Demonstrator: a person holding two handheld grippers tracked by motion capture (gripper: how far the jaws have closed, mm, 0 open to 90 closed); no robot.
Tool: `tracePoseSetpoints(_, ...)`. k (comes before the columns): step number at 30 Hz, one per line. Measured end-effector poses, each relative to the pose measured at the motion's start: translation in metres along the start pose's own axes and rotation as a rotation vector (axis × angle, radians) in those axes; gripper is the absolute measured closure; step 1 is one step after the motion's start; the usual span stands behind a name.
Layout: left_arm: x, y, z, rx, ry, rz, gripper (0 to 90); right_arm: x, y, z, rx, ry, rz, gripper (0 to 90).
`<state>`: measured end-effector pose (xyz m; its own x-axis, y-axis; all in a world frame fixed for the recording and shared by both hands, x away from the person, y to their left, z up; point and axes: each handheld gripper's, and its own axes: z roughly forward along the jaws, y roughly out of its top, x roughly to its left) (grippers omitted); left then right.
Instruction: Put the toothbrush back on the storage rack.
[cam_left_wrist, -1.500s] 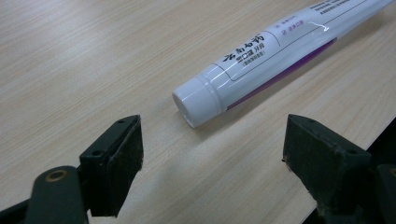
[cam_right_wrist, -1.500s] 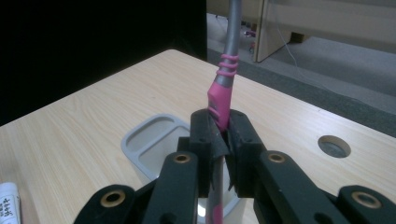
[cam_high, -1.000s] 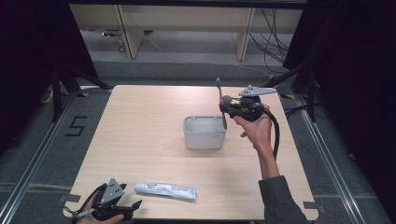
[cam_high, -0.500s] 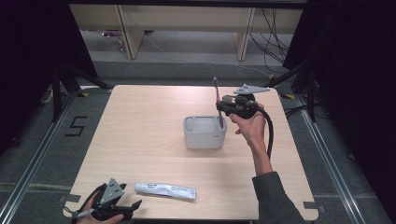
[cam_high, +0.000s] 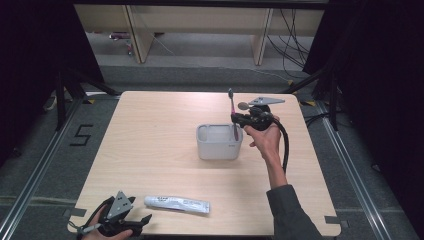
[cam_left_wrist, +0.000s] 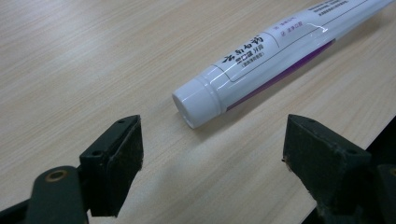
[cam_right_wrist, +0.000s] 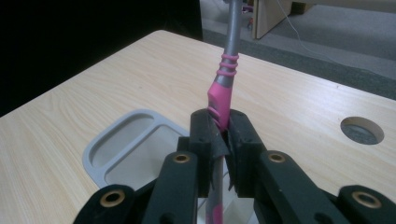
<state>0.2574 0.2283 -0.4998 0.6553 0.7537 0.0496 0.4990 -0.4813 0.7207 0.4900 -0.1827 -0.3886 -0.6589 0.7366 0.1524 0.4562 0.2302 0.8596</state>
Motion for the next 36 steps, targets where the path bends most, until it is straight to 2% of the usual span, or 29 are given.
tracePoseSetpoints(1, 0.000, 0.000, 0.000, 0.000, 0.000, 0.000, 19.8, -0.001, -0.001, 0.002, -0.005, 0.004, -0.016, 81.8)
tracePoseSetpoints(4, -0.001, 0.000, 0.000, -0.007, 0.000, -0.009, 19.7, -0.003, -0.004, 0.004, 0.011, 0.003, -0.001, 81.8)
tracePoseSetpoints(5, -0.001, 0.000, 0.000, -0.008, -0.001, -0.009, 19.8, -0.003, -0.006, 0.004, 0.018, -0.010, 0.006, 81.8)
tracePoseSetpoints(6, -0.001, 0.000, 0.000, -0.009, -0.001, -0.011, 19.8, -0.004, -0.007, 0.006, 0.011, -0.003, 0.001, 81.8)
tracePoseSetpoints(8, 0.000, 0.000, 0.000, -0.004, -0.006, -0.006, 19.7, -0.004, -0.008, 0.007, 0.015, -0.004, 0.020, 81.8)
tracePoseSetpoints(9, 0.000, 0.000, 0.000, -0.005, 0.000, -0.007, 19.8, -0.005, -0.010, 0.007, 0.026, -0.010, -0.002, 81.8)
tracePoseSetpoints(12, -0.001, 0.000, 0.000, -0.007, -0.001, -0.010, 19.8, -0.005, -0.013, 0.010, 0.019, -0.012, -0.001, 81.7)
tracePoseSetpoints(13, -0.001, 0.000, 0.000, -0.007, -0.001, -0.010, 19.8, -0.004, -0.014, 0.010, 0.025, -0.002, 0.024, 81.7)
tracePoseSetpoints(14, 0.000, 0.000, 0.000, -0.004, -0.004, -0.005, 19.8, -0.004, -0.015, 0.011, 0.032, -0.003, 0.025, 81.7)
tracePoseSetpoints(15, -0.001, 0.000, 0.001, -0.009, 0.000, -0.012, 19.8, -0.006, -0.016, 0.011, 0.033, -0.005, 0.003, 81.7)
tracePoseSetpoints(17, 0.000, 0.000, 0.000, -0.006, 0.000, -0.008, 19.8, -0.005, -0.018, 0.012, 0.039, -0.004, 0.026, 81.7)
tracePoseSetpoints(18, -0.001, 0.000, 0.000, -0.006, -0.001, -0.009, 19.8, -0.007, -0.019, 0.014, 0.029, 0.006, 0.009, 81.6)
tracePoseSetpoints(19, -0.001, 0.000, 0.001, -0.016, -0.001, -0.021, 19.8, -0.005, -0.020, 0.013, 0.033, 0.004, 0.037, 81.6)
tracePoseSetpoints(20, -0.002, 0.000, 0.002, -0.021, -0.004, -0.028, 19.8, -0.005, -0.021, 0.013, 0.038, 0.003, 0.037, 81.5)
tracePoseSetpoints(21, -0.002, -0.001, 0.002, -0.023, -0.012, -0.027, 19.8, -0.007, -0.021, 0.015, 0.035, 0.009, 0.017, 81.4)
tracePoseSetpoints(23, -0.002, -0.001, 0.002, -0.027, -0.007, -0.027, 19.8, -0.006, -0.022, 0.015, 0.040, 0.012, 0.026, 81.3)
tracePoseSetpoints(24, -0.002, -0.001, 0.002, -0.025, -0.013, -0.030, 19.7, -0.007, -0.023, 0.016, 0.035, 0.007, 0.005, 81.3)
tracePoseSetpoints(25, -0.002, -0.001, 0.002, -0.024, -0.011, -0.030, 19.7, -0.006, -0.023, 0.015, 0.044, -0.005, 0.022, 81.2)
tracePoseSetpoints(27, -0.002, 0.000, 0.002, -0.023, -0.013, -0.029, 19.8, -0.006, -0.024, 0.015, 0.035, 0.007, 0.024, 81.1)
tracePoseSetpoints(28, -0.002, -0.001, 0.002, -0.031, -0.013, -0.029, 19.8, -0.006, -0.024, 0.015, 0.030, -0.008, -0.001, 80.9)
tracePoseSetpoints(30, -0.003, -0.001, 0.002, -0.027, -0.009, -0.028, 19.8, -0.004, -0.025, 0.014, 0.041, -0.005, 0.034, 80.7)
tracePoseSetpoints(31, -0.003, -0.001, 0.002, -0.027, -0.009, -0.028, 19.8, -0.004, -0.026, 0.014, 0.044, 0.000, 0.037, 80.5)
tracePoseSetpoints(32, -0.003, -0.001, 0.002, -0.026, -0.009, -0.028, 19.8, -0.006, -0.026, 0.014, 0.040, -0.008, 0.010, 80.3)
tracePoseSetpoints(35, -0.003, -0.001, 0.002, -0.026, -0.009, -0.029, 19.8, -0.007, -0.027, 0.013, 0.041, -0.002, 0.011, 79.4)
tracePoseSetpoints(36, -0.003, 0.000, 0.001, -0.017, -0.009, -0.027, 19.7, -0.005, -0.029, 0.013, 0.043, -0.004, 0.040, 78.4)
